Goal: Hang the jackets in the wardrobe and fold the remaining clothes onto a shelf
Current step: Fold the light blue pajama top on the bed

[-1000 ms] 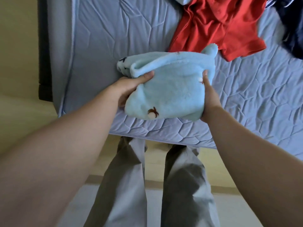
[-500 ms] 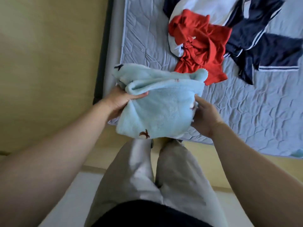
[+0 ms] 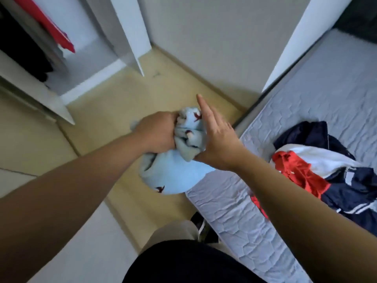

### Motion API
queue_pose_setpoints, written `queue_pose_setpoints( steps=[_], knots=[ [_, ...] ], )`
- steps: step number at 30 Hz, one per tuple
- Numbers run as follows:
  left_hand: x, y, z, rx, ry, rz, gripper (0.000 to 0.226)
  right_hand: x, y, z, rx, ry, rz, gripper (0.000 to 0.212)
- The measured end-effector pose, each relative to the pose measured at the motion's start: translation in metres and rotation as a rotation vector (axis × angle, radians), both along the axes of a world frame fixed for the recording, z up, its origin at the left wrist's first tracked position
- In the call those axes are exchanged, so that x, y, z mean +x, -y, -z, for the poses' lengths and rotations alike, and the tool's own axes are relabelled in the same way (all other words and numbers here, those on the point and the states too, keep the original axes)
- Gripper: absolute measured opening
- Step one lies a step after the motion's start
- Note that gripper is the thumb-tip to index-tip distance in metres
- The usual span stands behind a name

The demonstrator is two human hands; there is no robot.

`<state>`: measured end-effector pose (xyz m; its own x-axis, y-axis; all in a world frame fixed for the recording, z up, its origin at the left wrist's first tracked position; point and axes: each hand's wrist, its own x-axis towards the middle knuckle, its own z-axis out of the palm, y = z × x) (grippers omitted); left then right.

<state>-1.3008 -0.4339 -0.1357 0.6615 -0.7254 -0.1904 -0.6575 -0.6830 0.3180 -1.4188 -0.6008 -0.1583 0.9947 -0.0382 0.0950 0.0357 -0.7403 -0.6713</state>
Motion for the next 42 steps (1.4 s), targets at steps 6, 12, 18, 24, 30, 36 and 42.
queue_pose_setpoints(
  steps=[6, 12, 18, 24, 30, 36, 42],
  knots=[
    [0.021, -0.097, -0.040, 0.064, 0.005, -0.133, 0.044, 0.066, -0.066, -0.036, 0.261, -0.157, -0.288, 0.108],
    [0.082, -0.193, -0.042, -0.021, -0.096, -0.276, 0.071, 0.174, -0.150, -0.046, 0.149, -0.122, -0.458, 0.033],
    [0.196, -0.283, -0.048, -0.183, -0.251, -0.312, 0.084, 0.295, -0.234, -0.057, 0.024, -0.217, -0.469, 0.040],
    [0.318, -0.349, -0.072, 0.075, -0.253, -0.234, 0.143, 0.413, -0.271, -0.085, 0.063, -0.154, -0.419, 0.033],
    [0.444, -0.370, -0.074, 0.015, -0.232, -0.220, 0.137, 0.540, -0.272, -0.106, 0.091, -0.113, -0.428, 0.030],
    [0.608, -0.361, -0.076, -0.175, 0.021, -0.306, 0.057, 0.699, -0.255, -0.120, 0.087, -0.008, -0.454, 0.060],
    [0.780, -0.347, -0.155, -0.377, 0.285, -0.348, 0.030, 0.865, -0.253, -0.182, -0.064, 0.362, -0.469, 0.107]
  ],
)
